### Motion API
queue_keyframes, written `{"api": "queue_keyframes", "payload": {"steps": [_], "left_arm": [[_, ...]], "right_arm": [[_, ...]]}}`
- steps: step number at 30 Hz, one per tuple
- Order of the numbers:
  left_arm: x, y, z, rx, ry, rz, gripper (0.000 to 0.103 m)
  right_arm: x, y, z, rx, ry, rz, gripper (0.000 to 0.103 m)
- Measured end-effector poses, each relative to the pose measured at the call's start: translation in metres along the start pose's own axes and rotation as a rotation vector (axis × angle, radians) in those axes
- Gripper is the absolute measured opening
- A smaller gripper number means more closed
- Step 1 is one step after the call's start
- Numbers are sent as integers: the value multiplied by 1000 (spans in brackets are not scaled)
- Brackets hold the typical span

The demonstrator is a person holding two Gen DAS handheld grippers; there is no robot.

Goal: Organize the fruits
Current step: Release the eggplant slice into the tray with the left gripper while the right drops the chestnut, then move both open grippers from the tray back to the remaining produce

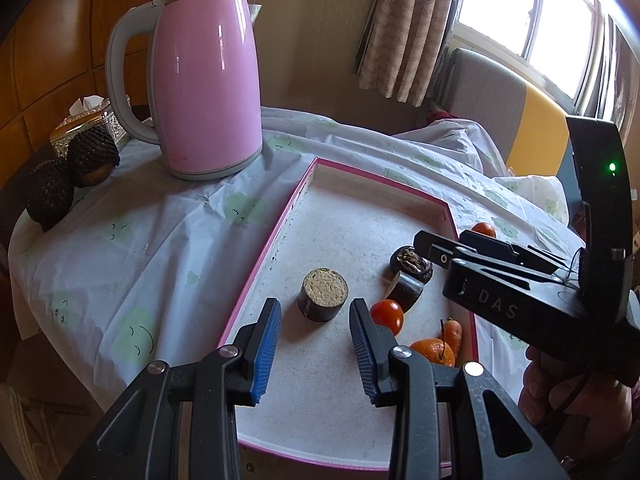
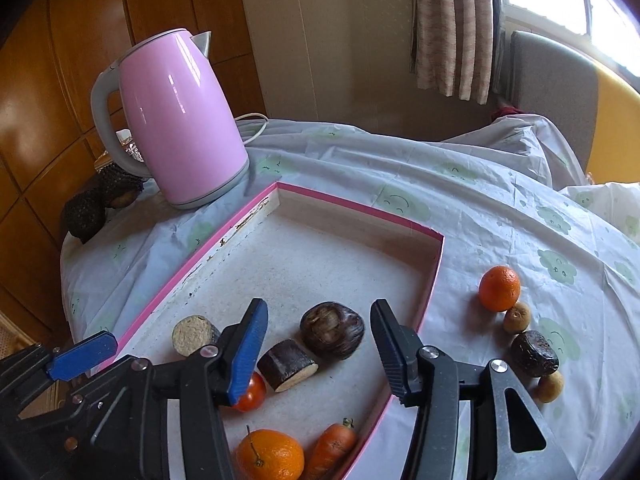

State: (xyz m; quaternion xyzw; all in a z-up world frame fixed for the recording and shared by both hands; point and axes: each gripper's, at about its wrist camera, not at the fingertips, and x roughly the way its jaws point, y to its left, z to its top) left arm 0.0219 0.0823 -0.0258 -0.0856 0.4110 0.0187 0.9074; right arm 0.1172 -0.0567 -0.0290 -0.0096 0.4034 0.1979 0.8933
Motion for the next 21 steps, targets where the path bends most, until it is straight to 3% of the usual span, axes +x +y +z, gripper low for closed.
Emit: {"api": "queue_keyframes", "payload": {"steps": [21], "left_arm": [[-7,-7,-3,7,2,-19,36]], "right_arm": [[-50,20,-27,-64,-100,-89,58]]}}
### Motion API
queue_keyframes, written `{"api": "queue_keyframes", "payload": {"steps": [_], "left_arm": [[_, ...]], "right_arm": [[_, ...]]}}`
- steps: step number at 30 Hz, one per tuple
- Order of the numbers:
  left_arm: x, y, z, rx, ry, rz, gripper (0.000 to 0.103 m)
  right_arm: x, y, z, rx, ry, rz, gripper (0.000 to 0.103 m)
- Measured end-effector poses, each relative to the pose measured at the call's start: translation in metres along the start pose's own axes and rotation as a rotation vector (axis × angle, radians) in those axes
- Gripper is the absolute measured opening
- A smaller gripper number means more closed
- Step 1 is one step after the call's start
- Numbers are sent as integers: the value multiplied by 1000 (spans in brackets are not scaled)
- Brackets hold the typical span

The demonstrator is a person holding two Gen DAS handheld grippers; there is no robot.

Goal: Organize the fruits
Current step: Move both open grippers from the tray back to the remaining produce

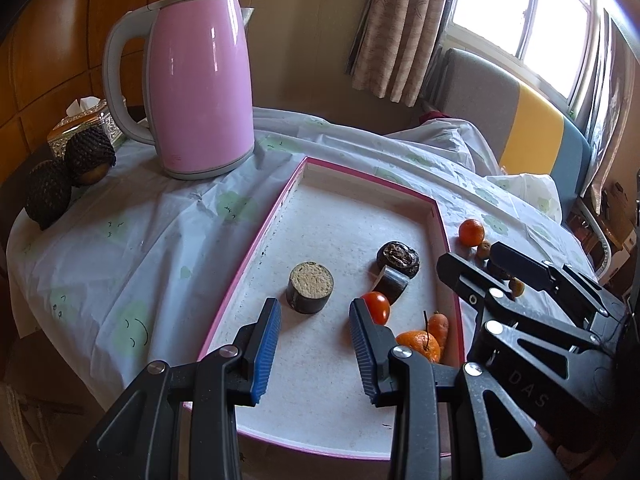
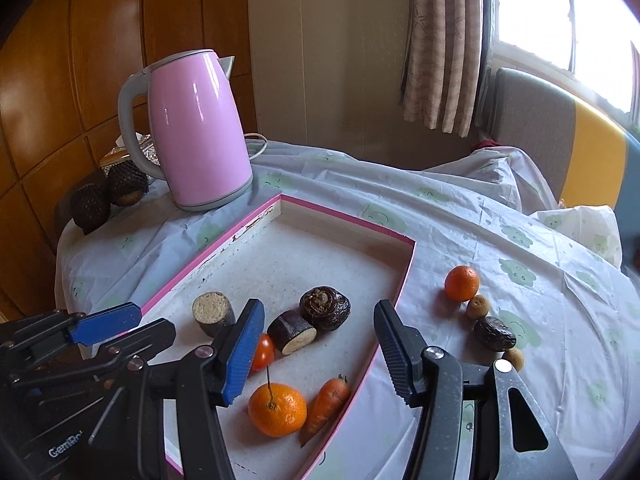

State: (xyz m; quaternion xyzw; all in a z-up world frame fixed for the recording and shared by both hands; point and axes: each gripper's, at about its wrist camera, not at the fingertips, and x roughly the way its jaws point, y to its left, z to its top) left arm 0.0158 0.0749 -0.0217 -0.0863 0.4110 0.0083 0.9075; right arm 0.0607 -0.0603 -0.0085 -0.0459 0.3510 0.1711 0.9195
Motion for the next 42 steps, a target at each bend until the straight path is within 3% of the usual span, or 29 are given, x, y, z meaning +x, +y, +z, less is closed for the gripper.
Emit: {"api": "queue_keyframes", "payload": {"steps": [8,26,42], "left_arm": [[-3,-14,-2,40,0,-13,36],[2,-49,-7,154,20,-26,36],[11,-79,-9,231,53,-59,36]], "right_arm": [[-9,-7,-10,17,-13,-16,58],[-17,-79,-45,194,23,-113,60],[-22,-119,-60,277,34,-170,61]]}}
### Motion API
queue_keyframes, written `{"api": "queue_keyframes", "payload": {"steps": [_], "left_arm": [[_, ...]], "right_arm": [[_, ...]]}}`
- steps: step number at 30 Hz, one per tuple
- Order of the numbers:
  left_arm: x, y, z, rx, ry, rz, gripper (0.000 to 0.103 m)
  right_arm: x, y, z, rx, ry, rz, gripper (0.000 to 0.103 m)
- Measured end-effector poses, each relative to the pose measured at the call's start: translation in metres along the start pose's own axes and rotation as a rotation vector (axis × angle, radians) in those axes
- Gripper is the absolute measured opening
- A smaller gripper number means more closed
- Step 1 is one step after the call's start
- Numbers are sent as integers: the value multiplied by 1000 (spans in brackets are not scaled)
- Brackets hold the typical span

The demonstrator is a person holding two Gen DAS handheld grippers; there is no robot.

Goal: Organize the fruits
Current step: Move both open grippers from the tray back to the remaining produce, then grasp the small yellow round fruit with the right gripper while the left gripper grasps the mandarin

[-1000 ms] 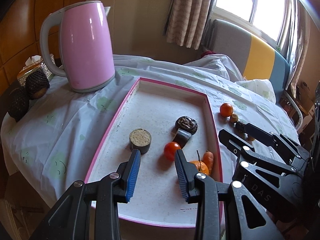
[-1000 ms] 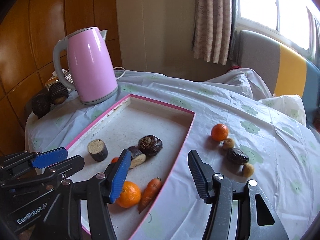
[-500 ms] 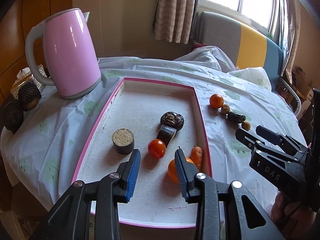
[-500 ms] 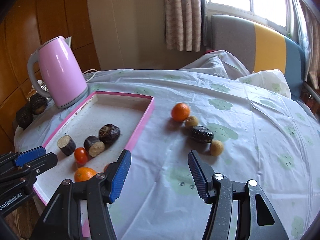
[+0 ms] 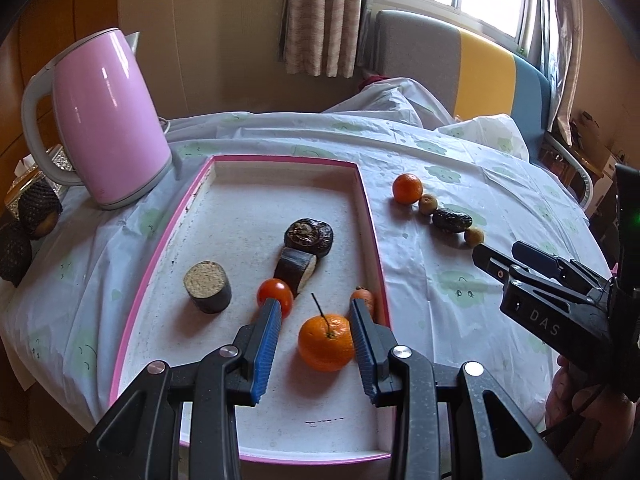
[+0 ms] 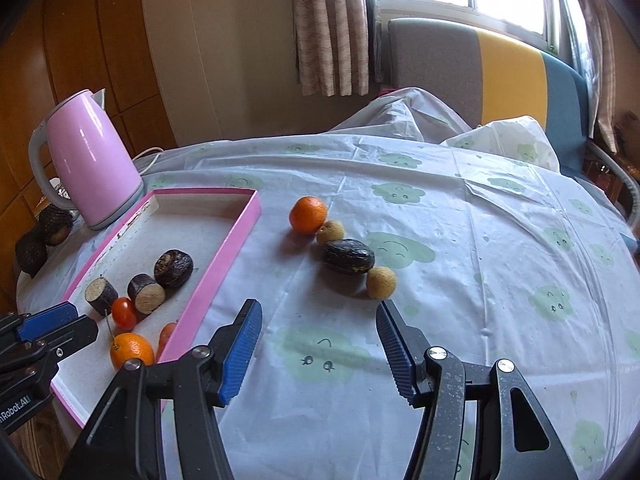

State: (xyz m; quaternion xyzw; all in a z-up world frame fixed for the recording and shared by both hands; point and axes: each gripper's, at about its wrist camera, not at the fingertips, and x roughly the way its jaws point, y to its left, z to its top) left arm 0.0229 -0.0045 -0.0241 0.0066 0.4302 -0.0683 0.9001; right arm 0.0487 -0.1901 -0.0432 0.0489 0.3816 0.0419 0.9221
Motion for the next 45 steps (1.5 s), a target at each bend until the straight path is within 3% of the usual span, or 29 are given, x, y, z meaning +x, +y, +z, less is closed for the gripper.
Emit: {"api": "queue_keyframes", "payload": {"steps": [15,28,31,37,39,41,45], "left_arm": [[19,-24,23,22,28,-62,36],[45,-47,47,39,69,-113,36],[52,-53,51,42,80,-123,36],[64,-63,60,51,97,-137,36],[69,-65,64,48,103,-139,36],[74,-66,69,44,107,-144,36],[86,-71,77,32,126,-153,36]], "right_arm": [[10,-42,0,81,15,-66,62],[27,-54,0,81,48,-46,61],[33,-52,3,55,53,-30,53],[56,-47,14,7,69,-14,50],[65,-45,16,-15,80,-13,33],[70,-44,17,-26,92,-12,25],[70,-47,16,-13,85,1,25]]}}
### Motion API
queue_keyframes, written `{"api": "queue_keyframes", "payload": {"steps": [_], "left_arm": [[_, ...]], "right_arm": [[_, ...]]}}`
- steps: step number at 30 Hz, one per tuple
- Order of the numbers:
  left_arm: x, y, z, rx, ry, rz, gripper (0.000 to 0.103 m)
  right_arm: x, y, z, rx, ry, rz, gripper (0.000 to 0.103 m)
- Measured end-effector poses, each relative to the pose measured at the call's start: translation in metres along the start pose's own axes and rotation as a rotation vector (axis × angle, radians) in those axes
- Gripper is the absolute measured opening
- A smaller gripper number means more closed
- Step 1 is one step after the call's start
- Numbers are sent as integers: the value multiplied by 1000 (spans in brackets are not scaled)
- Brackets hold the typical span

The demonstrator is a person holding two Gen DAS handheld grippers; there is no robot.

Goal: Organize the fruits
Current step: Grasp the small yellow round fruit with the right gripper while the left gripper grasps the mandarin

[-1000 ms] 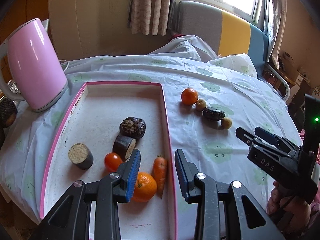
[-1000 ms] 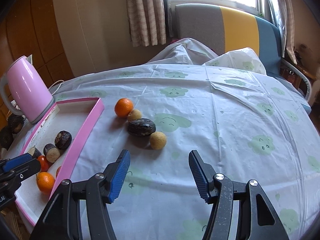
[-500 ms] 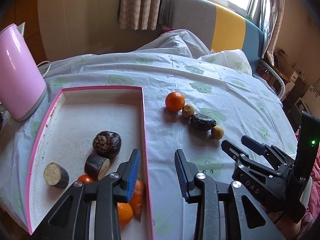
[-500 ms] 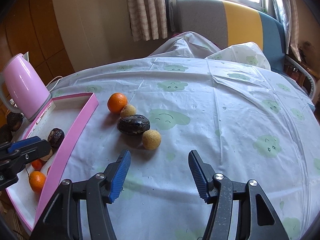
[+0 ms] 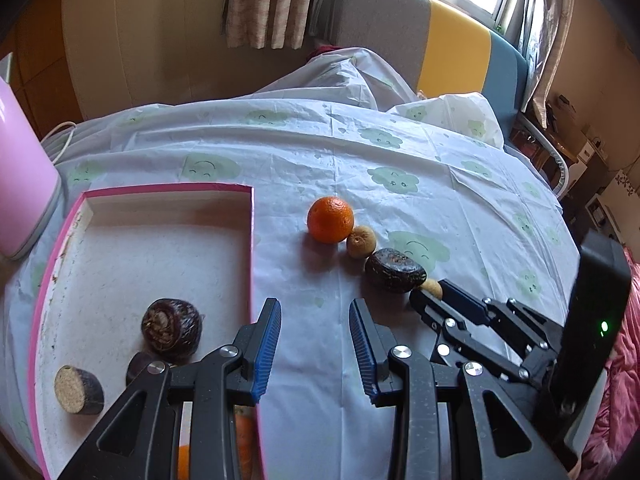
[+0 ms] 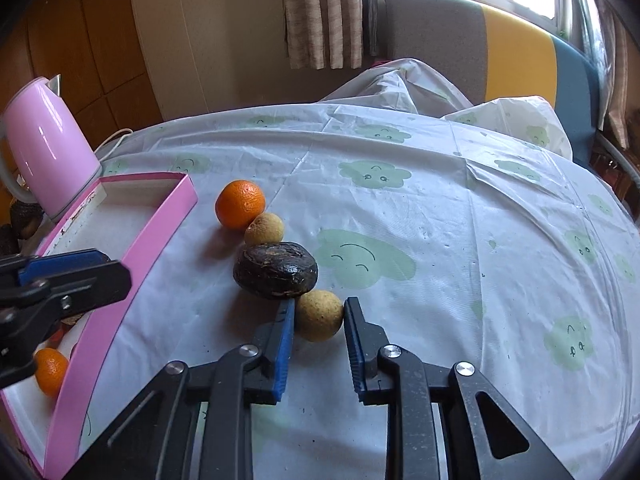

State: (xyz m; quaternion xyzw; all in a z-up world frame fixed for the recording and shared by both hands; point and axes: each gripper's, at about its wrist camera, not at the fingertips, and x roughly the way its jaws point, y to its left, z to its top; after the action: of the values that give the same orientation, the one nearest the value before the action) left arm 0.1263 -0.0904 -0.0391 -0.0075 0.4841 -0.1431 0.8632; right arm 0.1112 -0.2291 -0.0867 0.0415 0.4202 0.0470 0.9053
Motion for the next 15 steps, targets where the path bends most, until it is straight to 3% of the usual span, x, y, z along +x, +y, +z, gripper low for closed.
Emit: {"api": "queue_keyframes", "payload": {"steps": [15], "left_arm": [[33,-7,26,-29,40,-4,36]], "right_arm": [[3,-9,5,13,1,-13,25]]}}
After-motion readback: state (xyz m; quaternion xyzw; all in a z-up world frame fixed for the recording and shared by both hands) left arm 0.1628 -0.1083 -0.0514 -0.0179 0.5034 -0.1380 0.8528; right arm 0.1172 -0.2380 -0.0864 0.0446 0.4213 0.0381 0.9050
